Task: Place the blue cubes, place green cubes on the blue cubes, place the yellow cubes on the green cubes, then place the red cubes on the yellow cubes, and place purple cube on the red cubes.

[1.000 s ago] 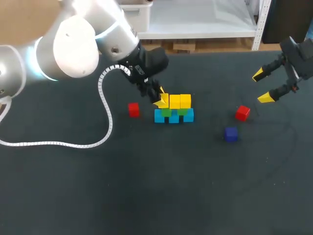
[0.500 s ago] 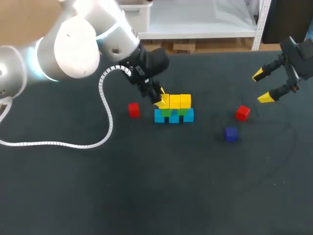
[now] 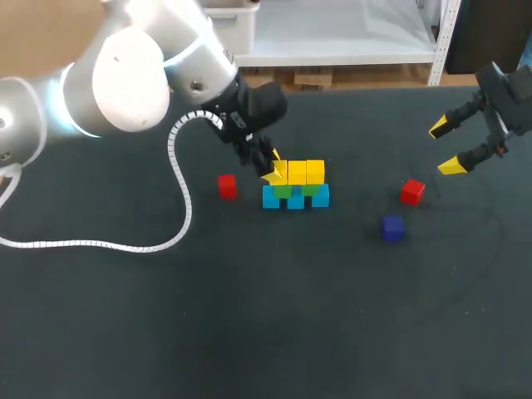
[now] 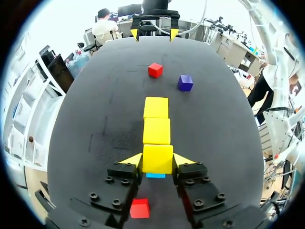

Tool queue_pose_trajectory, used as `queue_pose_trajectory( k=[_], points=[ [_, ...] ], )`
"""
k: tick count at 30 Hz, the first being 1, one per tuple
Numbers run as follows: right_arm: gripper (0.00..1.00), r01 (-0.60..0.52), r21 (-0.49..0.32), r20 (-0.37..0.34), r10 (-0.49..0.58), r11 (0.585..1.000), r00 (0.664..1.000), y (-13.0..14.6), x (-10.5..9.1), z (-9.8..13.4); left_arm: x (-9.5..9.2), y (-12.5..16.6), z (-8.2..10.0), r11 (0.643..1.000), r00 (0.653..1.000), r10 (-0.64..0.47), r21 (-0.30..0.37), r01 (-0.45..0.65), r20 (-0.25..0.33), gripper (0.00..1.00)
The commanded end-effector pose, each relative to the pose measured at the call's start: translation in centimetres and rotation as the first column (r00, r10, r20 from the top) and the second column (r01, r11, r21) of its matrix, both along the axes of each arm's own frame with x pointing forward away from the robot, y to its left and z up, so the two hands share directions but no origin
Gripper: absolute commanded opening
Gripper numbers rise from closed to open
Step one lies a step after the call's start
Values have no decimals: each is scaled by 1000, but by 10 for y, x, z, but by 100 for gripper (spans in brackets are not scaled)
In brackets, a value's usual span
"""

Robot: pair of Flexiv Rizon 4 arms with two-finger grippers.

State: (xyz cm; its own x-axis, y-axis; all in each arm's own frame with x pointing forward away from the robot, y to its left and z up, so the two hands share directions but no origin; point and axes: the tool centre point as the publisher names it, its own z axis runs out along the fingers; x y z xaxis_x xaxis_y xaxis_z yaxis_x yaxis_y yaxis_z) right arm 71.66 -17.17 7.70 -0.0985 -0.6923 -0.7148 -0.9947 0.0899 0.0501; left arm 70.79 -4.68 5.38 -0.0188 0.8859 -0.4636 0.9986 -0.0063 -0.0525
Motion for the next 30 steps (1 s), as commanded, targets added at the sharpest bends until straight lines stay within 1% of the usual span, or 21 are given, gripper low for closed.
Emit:
queue_pose_trajectory(
  k=[1,3,6,7,10,11,15,18,21,22,23,25,26,27,29,30],
  points=[
    [100,-1,2,0,1,1000,1000,0,1,-1,4,0,-1,1000,1000,-5,2,6,-9,43],
    [100,-1,2,0,1,1000,1000,0,1,-1,4,0,-1,1000,1000,-5,2,5,-10,48],
    [100,-1,2,0,1,1000,1000,0,1,-1,4,0,-1,1000,1000,-5,1,5,-13,49],
    [100,-1,2,0,1,1000,1000,0,1,-1,4,0,-1,1000,1000,-4,0,4,-13,53],
    [100,-1,2,0,1,1000,1000,0,1,-1,5,1,-1,1000,1000,-6,-3,6,-15,89],
    [100,-1,2,0,1,1000,1000,0,1,-1,5,2,0,1000,1000,-7,-3,7,-15,100],
    [100,-1,2,0,1,1000,1000,0,1,-1,-2,8,8,1000,1000,-10,-4,10,-17,100],
    [100,-1,2,0,1,1000,1000,0,1,-1,-13,15,16,1000,1000,-9,2,9,-19,100],
    [100,-1,2,0,1,1000,1000,0,1,-1,-23,28,20,1000,1000,14,12,-14,-20,100],
    [100,-1,2,0,1,1000,1000,0,1,-1,-25,34,20,1000,1000,21,20,-21,-19,96],
    [100,-1,2,0,1,1000,1000,0,1,-1,-26,38,19,999,999,29,25,-28,-24,76],
    [100,-1,2,0,1,1000,1000,0,1,-1,-26,45,15,999,999,35,38,-34,-30,40],
    [100,-1,2,0,1,1000,1000,0,1,-1,-25,48,14,999,999,39,33,-38,-29,8],
    [100,-1,2,0,1,1000,1000,0,1,-1,-24,50,13,999,999,45,28,-45,-22,0],
    [100,-1,2,0,1,1000,1000,0,1,-1,-21,53,12,998,999,46,32,-46,-16,0],
    [100,-1,2,0,1,1000,1000,0,1,-1,-19,55,10,998,999,45,46,-44,-25,0]
  ],
)
